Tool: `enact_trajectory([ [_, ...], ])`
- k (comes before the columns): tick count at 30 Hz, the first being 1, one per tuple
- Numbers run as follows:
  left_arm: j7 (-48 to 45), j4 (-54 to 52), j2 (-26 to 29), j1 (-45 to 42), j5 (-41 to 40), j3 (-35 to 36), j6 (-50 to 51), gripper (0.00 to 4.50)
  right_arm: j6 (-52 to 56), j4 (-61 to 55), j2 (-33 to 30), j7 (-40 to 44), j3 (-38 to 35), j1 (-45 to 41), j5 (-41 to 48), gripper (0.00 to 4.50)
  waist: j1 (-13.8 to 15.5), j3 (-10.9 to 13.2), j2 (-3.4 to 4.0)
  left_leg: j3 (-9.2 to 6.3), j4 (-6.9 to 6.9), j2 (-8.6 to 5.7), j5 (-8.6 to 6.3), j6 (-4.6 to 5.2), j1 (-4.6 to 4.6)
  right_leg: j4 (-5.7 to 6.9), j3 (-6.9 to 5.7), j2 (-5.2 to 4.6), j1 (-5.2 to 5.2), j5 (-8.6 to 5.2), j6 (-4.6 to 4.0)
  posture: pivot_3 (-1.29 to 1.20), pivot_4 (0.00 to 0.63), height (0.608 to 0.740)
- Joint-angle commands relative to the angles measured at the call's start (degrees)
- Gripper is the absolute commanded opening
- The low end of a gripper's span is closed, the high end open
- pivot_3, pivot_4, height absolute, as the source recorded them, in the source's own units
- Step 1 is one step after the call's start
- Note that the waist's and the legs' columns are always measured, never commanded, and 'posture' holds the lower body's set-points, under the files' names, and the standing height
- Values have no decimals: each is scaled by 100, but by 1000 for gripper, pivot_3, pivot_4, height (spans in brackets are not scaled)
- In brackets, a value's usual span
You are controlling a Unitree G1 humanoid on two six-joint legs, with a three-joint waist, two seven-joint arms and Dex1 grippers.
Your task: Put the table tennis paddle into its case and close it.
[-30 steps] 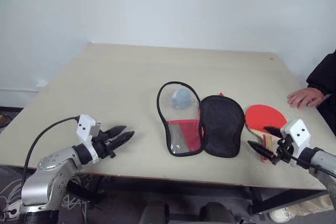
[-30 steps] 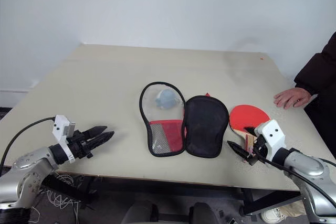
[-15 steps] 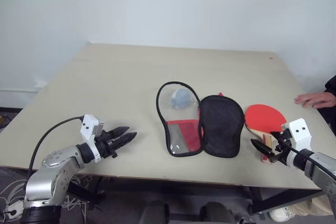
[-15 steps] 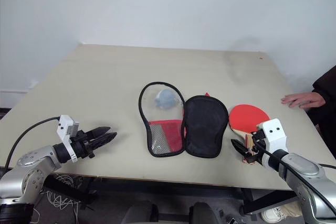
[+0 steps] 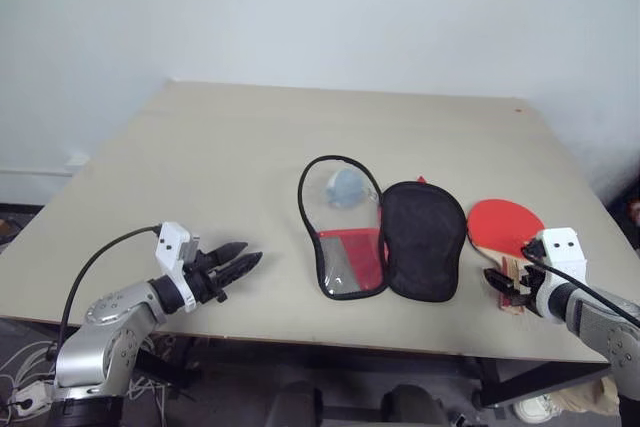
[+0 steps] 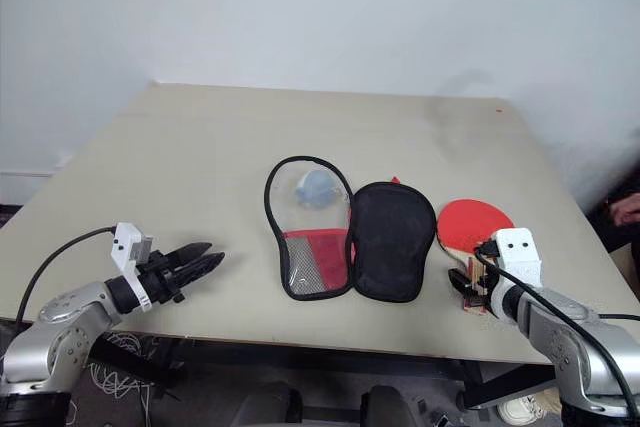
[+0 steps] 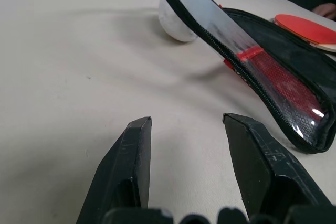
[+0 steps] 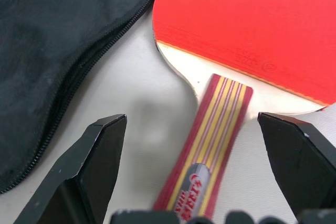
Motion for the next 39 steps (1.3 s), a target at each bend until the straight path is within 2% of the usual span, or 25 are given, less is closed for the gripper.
enact_trajectory([
  [1,19,-278,13,18,-83,95,-75,2250,125,-186,40,-200,-42,-90,-165,4360,1,0,0,0,0,0,0,0,0,0,-1,-1,0,0,0,0,0,725],
  [12,133,-335,-31,59,-81,93,-86,2250,594,-101,423,-503,-178,-195,-433,4360,-1,1,2,-3,-1,2,0,0,-1,-1,-10,-3,-1,0,0,0,0,725],
  [15,152,-338,-34,43,-78,73,-84,2324,623,-73,510,-552,-175,-251,-526,3858,-4,1,3,-4,-3,3,0,0,0,-1,-12,-3,-1,0,0,0,0,725],
  [23,186,-304,-42,-32,-79,56,-72,2324,540,195,748,-672,-187,-559,-743,1767,-11,1,2,0,-12,6,0,0,-1,-4,-16,-7,-7,0,0,0,0,725],
  [26,201,-306,-59,-45,-75,36,-70,2324,500,393,885,-779,-238,-722,-850,1162,-21,-1,0,5,-12,4,0,0,-3,-6,-15,-8,-10,0,0,0,0,725],
  [34,222,-310,-62,-53,-80,71,-83,2324,395,823,1116,-1142,-542,-1240,-1183,1152,-47,3,2,4,6,37,0,0,0,-11,-51,-16,-17,1,-1,0,0,725],
  [39,237,-330,-61,-15,-87,90,-93,2324,187,1015,1227,-1354,-850,-1640,-1297,1152,-13,2,22,19,5,29,1,1,-33,-11,-72,-55,-64,39,2,0,0,725],
])
